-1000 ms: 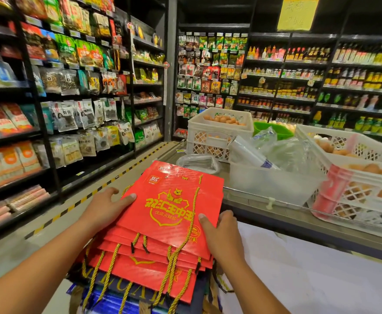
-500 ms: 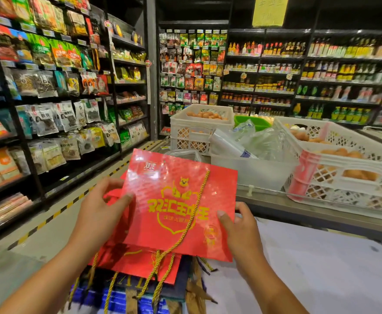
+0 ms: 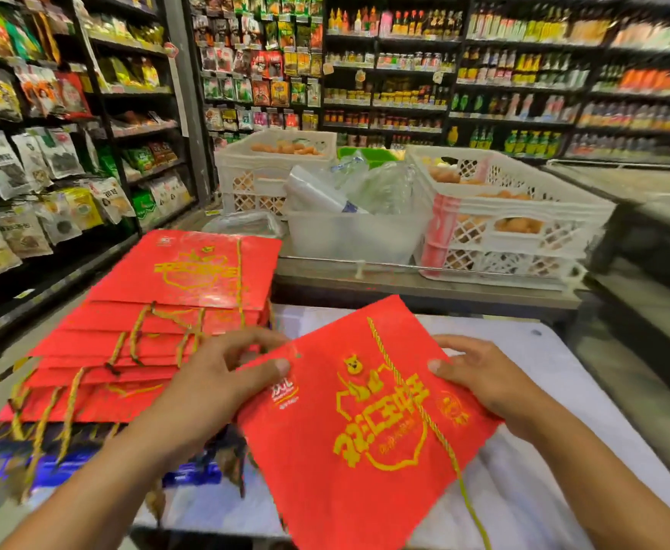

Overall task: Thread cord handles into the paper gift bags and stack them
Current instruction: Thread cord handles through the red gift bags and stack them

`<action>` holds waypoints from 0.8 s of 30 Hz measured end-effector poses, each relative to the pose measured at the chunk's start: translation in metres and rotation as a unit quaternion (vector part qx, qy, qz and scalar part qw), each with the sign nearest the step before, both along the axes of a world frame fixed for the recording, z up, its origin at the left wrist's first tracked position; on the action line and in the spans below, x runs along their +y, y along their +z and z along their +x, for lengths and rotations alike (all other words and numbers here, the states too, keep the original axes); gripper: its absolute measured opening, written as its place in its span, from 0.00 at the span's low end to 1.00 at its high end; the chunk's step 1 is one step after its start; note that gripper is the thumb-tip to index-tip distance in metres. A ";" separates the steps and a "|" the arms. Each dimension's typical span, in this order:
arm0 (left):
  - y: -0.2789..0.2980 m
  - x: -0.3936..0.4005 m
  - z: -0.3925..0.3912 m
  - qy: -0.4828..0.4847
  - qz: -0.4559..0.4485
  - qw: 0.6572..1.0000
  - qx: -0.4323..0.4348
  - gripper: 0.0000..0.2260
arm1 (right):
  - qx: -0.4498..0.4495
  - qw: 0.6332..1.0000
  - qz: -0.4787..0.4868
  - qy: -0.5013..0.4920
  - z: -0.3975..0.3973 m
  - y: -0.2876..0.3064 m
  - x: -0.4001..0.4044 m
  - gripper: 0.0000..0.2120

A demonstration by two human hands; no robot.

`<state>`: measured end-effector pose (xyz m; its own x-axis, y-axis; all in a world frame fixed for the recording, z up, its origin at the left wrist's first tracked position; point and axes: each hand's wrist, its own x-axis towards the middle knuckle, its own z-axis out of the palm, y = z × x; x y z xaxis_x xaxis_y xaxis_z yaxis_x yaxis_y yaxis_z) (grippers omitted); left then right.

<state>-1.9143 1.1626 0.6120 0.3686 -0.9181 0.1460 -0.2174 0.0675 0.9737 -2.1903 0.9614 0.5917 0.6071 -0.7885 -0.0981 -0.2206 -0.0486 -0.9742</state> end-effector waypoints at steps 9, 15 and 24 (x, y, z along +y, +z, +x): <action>-0.101 -0.026 -0.065 0.067 0.033 0.997 0.015 0.10 | 0.259 0.909 -0.326 -0.026 -0.060 -0.059 -0.019 0.13; -0.112 -0.023 -0.081 0.101 0.051 0.993 -0.045 0.13 | 0.309 0.905 -0.291 0.040 -0.109 -0.060 0.039 0.08; -0.118 -0.022 -0.084 0.086 0.059 0.994 -0.042 0.13 | 0.277 0.879 -0.347 0.170 -0.124 -0.068 0.070 0.07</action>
